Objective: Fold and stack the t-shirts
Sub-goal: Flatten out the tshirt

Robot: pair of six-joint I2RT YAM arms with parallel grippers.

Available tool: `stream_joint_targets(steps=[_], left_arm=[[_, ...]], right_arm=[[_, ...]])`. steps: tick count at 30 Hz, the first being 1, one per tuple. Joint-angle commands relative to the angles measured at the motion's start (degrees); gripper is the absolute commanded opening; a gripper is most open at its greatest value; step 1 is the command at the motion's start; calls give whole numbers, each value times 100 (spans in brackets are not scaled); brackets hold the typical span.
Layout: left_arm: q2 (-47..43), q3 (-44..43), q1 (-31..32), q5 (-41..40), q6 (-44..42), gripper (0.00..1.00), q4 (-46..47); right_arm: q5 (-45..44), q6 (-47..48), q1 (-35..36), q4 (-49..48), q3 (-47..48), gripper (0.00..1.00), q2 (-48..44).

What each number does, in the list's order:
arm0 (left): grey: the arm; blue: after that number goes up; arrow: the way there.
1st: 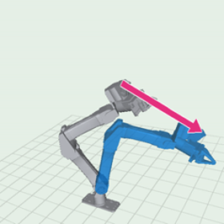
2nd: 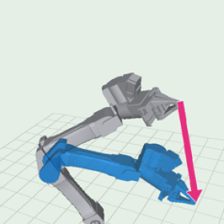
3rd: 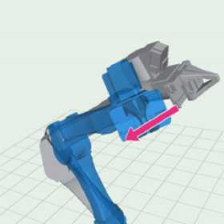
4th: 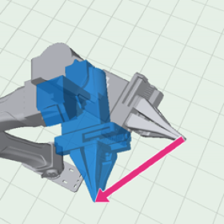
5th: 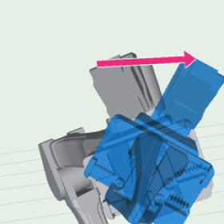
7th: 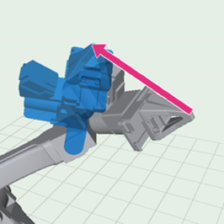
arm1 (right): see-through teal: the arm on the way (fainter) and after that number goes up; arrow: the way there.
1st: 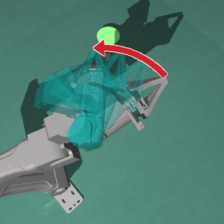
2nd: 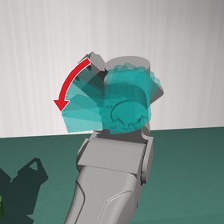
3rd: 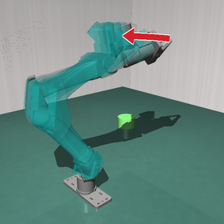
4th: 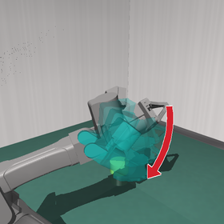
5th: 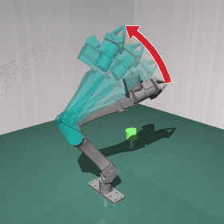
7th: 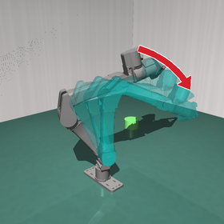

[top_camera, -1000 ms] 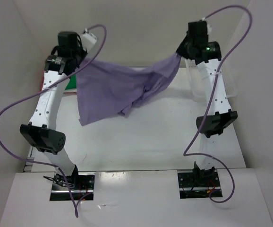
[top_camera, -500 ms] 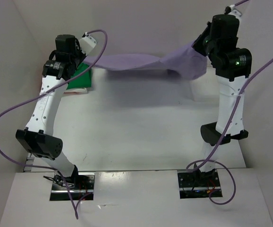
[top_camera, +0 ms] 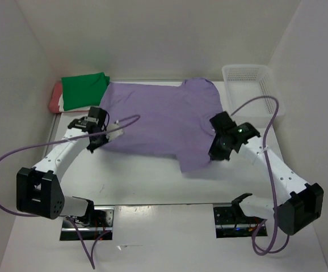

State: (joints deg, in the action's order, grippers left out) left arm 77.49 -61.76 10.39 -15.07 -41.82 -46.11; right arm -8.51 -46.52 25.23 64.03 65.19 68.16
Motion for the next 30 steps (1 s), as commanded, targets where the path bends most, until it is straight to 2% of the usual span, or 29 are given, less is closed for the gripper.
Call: stream_joint_targets(steps=[1, 3, 7, 11, 15, 20, 23, 26, 30], left_arm=[[-479, 567, 33, 74, 174, 0, -617], [-534, 787, 33, 275, 314, 0, -942], [-665, 1016, 33, 400, 455, 0, -1269], [-718, 947, 33, 321, 535, 0, -1515], [-552, 1007, 33, 391, 605, 0, -1315], [193, 543, 33, 74, 799, 0, -602], [616, -203, 33, 179, 1036, 0, -881], [566, -241, 33, 321, 1036, 0, -1005], [688, -161, 94, 373, 1036, 0, -1066]], right_arm=[[772, -1331, 446, -357, -857, 0, -862], [772, -1692, 500, -103, -1104, 0, -1216], [877, -1746, 500, 365, -1218, 0, -1718], [939, -1799, 500, 488, -1166, 0, -1718], [676, -1492, 422, 322, -983, 0, -1385], [606, -166, -518, -556, -534, 0, -296], [457, 275, -879, -463, -78, 0, 118], [-71, 459, -1159, -32, 301, 0, -82], [-19, 908, -1899, 215, 512, 0, -268]])
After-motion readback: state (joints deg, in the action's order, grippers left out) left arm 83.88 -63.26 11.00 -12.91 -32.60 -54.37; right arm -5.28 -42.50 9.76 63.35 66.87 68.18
